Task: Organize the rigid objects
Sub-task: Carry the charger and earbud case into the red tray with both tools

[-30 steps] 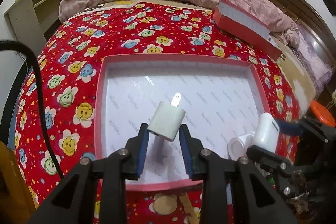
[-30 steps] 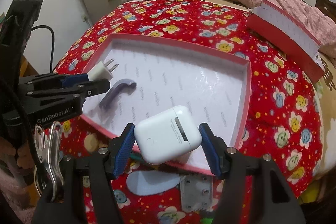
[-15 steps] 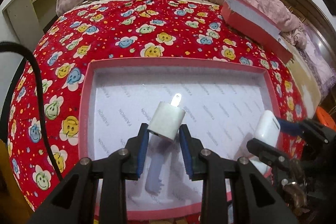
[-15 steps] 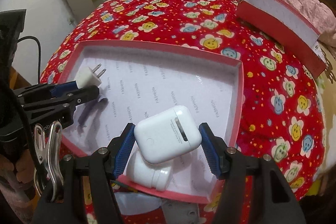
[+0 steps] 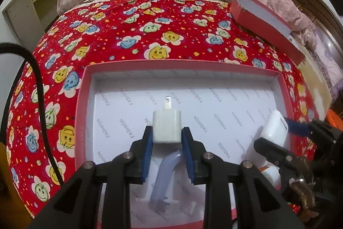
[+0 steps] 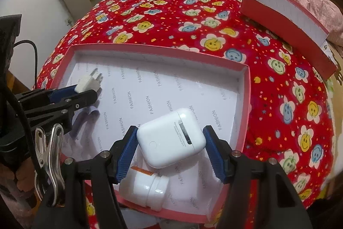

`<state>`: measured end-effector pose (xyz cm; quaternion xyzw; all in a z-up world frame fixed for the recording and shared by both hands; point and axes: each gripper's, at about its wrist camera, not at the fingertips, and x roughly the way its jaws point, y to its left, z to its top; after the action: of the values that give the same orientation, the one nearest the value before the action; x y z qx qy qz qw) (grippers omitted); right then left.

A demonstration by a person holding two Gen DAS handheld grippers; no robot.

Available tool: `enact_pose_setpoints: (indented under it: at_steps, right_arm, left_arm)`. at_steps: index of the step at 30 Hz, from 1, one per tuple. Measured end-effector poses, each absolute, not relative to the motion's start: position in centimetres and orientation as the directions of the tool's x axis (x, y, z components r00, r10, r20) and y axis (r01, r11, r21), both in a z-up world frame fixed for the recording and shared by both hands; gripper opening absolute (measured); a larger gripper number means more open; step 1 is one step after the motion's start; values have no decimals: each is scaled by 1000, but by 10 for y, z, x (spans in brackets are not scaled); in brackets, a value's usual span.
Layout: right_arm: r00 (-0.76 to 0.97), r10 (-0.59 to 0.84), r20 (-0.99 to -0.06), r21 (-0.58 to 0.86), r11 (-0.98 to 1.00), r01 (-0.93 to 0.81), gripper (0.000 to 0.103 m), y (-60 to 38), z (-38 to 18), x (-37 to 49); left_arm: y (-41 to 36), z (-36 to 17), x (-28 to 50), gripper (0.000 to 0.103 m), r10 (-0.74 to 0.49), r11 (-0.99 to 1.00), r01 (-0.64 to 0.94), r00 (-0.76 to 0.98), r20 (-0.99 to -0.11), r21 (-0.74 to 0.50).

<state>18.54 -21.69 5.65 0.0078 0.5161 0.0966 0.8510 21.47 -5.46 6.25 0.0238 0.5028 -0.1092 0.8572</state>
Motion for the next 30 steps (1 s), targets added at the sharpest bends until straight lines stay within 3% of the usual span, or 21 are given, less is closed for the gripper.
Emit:
enact_pose_setpoints:
  at_steps: [30]
  right_arm:
    - [450, 140, -882, 88, 987, -135, 63, -221, 53, 212]
  left_arm:
    - [-58, 61, 219, 28, -157, 975, 215, 482, -862, -57]
